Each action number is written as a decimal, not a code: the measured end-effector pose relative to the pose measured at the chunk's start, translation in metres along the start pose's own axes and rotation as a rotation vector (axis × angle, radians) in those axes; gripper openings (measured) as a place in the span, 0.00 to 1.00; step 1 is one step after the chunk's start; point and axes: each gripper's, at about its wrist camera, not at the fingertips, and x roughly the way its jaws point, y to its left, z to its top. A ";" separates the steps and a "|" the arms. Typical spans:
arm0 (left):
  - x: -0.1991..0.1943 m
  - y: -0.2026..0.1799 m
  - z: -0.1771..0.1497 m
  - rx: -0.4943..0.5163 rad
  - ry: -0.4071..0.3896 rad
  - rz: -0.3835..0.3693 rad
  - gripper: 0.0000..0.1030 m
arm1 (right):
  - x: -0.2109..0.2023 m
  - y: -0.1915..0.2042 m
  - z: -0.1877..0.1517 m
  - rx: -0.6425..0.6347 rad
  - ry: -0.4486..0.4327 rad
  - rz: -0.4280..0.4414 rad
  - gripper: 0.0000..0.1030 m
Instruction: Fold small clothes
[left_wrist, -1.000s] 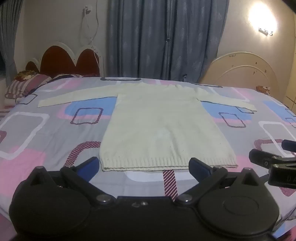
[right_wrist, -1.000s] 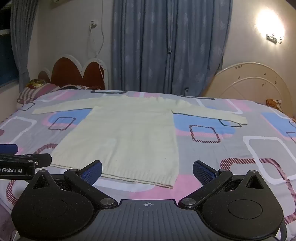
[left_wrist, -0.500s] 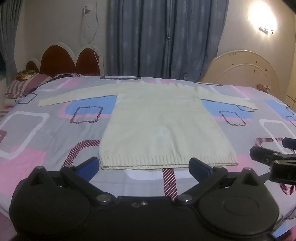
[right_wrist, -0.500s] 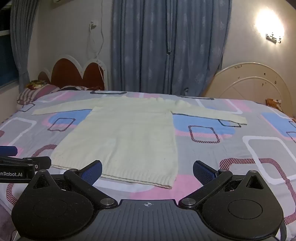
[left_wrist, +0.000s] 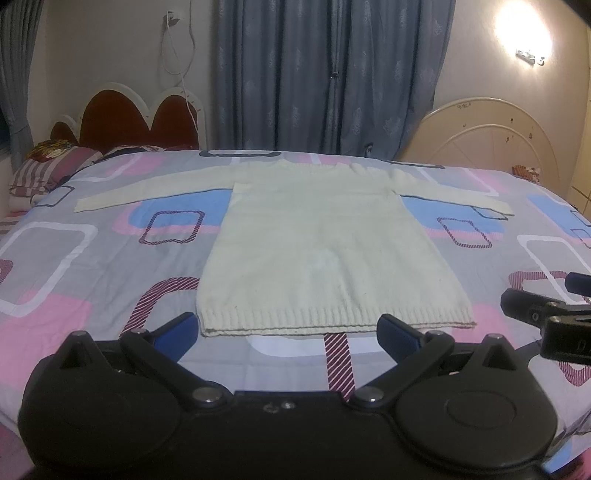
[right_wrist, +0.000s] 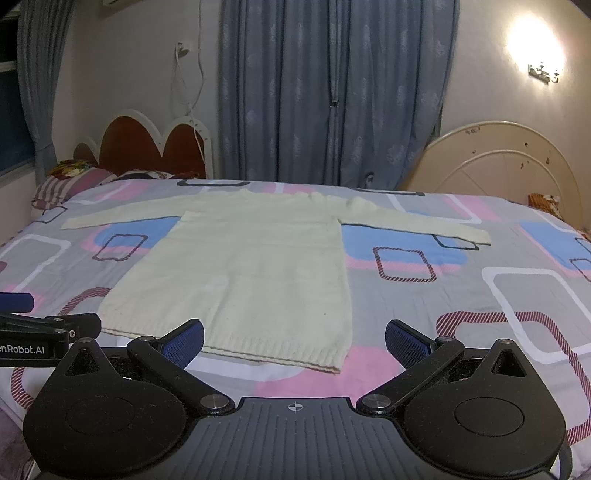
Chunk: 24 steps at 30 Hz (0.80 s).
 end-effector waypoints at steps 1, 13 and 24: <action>-0.001 0.000 0.001 0.001 0.001 0.000 1.00 | 0.000 0.000 0.000 -0.001 0.000 0.000 1.00; -0.001 -0.001 0.002 0.000 -0.001 0.002 1.00 | 0.001 -0.001 -0.002 -0.001 0.001 0.001 1.00; -0.001 0.000 0.001 -0.001 0.000 0.006 1.00 | 0.001 0.000 -0.001 0.001 -0.001 0.001 1.00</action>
